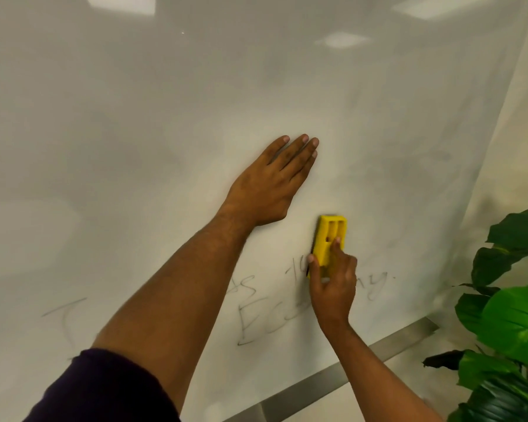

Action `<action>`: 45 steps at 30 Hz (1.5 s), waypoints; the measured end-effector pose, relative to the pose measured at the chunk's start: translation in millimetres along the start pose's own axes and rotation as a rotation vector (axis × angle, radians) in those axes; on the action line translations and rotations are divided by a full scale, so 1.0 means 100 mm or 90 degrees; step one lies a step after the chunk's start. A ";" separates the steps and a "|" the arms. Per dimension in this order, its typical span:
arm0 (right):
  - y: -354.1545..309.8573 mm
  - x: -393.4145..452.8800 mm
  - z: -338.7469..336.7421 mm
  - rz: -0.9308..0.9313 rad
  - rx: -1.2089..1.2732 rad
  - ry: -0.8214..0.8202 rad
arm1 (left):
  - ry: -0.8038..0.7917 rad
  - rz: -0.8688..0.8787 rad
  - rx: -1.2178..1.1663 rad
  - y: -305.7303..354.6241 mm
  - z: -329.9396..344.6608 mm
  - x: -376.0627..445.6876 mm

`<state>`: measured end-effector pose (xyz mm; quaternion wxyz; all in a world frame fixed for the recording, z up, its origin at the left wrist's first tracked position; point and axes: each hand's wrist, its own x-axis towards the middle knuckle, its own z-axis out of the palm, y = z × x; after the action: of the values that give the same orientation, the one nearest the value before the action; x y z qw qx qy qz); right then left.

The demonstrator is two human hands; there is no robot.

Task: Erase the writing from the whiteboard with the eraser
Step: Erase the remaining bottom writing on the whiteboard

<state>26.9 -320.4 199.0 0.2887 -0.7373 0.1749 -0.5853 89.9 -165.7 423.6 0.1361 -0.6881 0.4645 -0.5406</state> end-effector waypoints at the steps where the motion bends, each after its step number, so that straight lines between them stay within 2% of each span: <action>1: -0.02 0.03 0.03 -0.078 -0.017 -0.009 | -0.005 0.000 -0.001 0.00 0.00 0.00; 3: 0.13 0.07 0.04 -0.265 -0.060 -0.038 | -0.006 0.001 0.001 0.00 0.00 0.00; 5: 0.39 0.06 -0.06 -0.364 -0.088 -0.059 | -0.005 0.003 -0.001 -0.01 0.00 -0.01; 7: 0.58 -0.02 -0.16 -0.341 -0.113 -0.078 | -0.013 0.006 -0.004 -0.02 -0.01 -0.01; 10: 0.52 -0.06 -0.12 -0.306 -0.109 -0.092 | -0.015 0.003 -0.004 -0.01 0.00 -0.01; 13: 0.41 -0.03 -0.03 -0.451 -0.124 -0.109 | -0.005 -0.002 -0.002 0.00 0.00 -0.02; 14: 0.41 0.00 -0.03 -0.452 -0.136 -0.106 | -0.006 -0.002 -0.008 0.00 -0.01 -0.04; 15: 0.42 0.01 -0.05 -0.382 -0.139 -0.089 | -0.012 0.001 -0.015 0.00 -0.01 -0.05; 17: 0.36 -0.01 -0.05 -0.093 -0.078 -0.010 | -0.029 0.005 -0.012 -0.01 0.00 -0.11; 18: 0.32 -0.04 -0.02 0.013 -0.051 0.022 | -0.034 0.009 -0.008 -0.02 0.00 -0.13; 19: 0.27 -0.07 0.00 0.042 -0.045 0.023 | -0.038 0.012 -0.009 -0.02 0.01 -0.17; 20: 0.25 -0.13 0.01 -0.011 -0.055 0.000 | -0.038 0.016 -0.011 -0.02 0.01 -0.19; 22: 0.33 -0.19 -0.05 -0.229 -0.108 -0.072 | -0.035 0.023 -0.009 -0.02 0.01 -0.22; 23: 0.38 -0.14 -0.08 -0.263 -0.127 -0.088 | -0.035 0.025 -0.004 -0.03 0.00 -0.24; 24: 0.42 -0.09 -0.11 -0.212 -0.135 -0.078 | -0.034 0.030 0.000 -0.03 0.00 -0.24; 27: 0.21 -0.06 -0.06 0.178 -0.017 0.007 | -0.039 0.037 0.007 -0.03 0.00 -0.27; 28: 0.10 -0.10 -0.02 0.201 -0.001 0.010 | -0.040 0.037 0.006 -0.03 0.00 -0.28; 31: -0.06 -0.32 0.01 0.035 0.004 -0.049 | -0.038 0.047 0.004 -0.04 -0.01 -0.31; 32: -0.04 -0.30 0.00 0.034 0.012 -0.049 | -0.040 0.053 0.008 -0.05 -0.01 -0.33; 33: -0.03 -0.25 -0.01 0.106 0.039 -0.029 | -0.044 0.058 0.013 -0.06 -0.01 -0.35; 35: -0.08 -0.13 0.02 0.348 0.143 0.040 | -0.050 0.064 0.015 -0.09 -0.02 -0.40; 36: -0.17 -0.10 0.06 0.411 0.154 0.065 | -0.052 0.065 0.012 -0.09 -0.02 -0.42; 38: -0.37 -0.24 0.10 0.348 0.123 0.054 | -0.052 0.064 0.004 -0.09 -0.03 -0.46; 40: -0.49 -0.47 0.09 0.249 0.141 -0.011 | -0.050 0.065 0.003 -0.08 -0.04 -0.48; 41: -0.49 -0.51 0.05 0.244 0.168 -0.030 | -0.049 0.067 0.003 -0.09 -0.04 -0.48; 43: -0.41 -0.41 0.02 0.292 0.198 0.003 | -0.049 0.072 0.009 -0.10 -0.05 -0.50; 45: -0.40 -0.26 0.04 0.392 0.197 0.071 | -0.053 0.078 0.013 -0.12 -0.06 -0.52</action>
<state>21.2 -273.2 203.3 0.5497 -0.5643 0.3139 -0.5300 91.1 -116.6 402.1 0.1951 -0.6790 0.4942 -0.5067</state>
